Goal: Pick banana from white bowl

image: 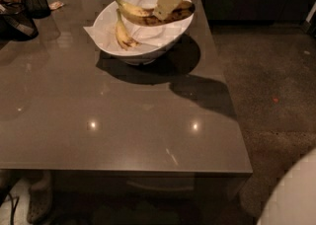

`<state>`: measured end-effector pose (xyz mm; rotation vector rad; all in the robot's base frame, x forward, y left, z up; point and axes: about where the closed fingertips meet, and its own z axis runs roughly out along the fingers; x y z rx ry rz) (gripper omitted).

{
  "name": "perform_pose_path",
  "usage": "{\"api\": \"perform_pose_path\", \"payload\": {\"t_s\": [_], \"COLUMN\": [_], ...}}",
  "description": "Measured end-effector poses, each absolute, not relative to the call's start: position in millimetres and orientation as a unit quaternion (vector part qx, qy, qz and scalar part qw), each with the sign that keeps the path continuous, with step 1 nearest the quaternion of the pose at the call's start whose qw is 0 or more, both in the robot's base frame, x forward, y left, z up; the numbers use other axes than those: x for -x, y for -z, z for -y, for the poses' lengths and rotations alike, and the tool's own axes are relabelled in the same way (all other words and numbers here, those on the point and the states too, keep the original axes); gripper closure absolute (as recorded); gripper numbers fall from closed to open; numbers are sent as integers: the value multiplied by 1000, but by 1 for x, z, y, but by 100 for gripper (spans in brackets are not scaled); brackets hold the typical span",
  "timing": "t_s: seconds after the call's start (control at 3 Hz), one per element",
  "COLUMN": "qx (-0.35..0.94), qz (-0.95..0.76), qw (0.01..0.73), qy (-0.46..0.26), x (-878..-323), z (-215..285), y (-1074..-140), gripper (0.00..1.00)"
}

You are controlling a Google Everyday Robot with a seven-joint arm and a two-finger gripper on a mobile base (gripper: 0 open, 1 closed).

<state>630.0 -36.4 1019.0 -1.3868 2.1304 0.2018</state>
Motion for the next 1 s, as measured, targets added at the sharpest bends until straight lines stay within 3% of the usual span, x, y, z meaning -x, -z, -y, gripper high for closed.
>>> {"api": "perform_pose_path", "payload": {"t_s": [1.0], "qx": [496], "qz": [-820], "qw": [267], "qy": [-103], "x": [-581], "z": [45], "y": [-1021], "gripper": [100]}}
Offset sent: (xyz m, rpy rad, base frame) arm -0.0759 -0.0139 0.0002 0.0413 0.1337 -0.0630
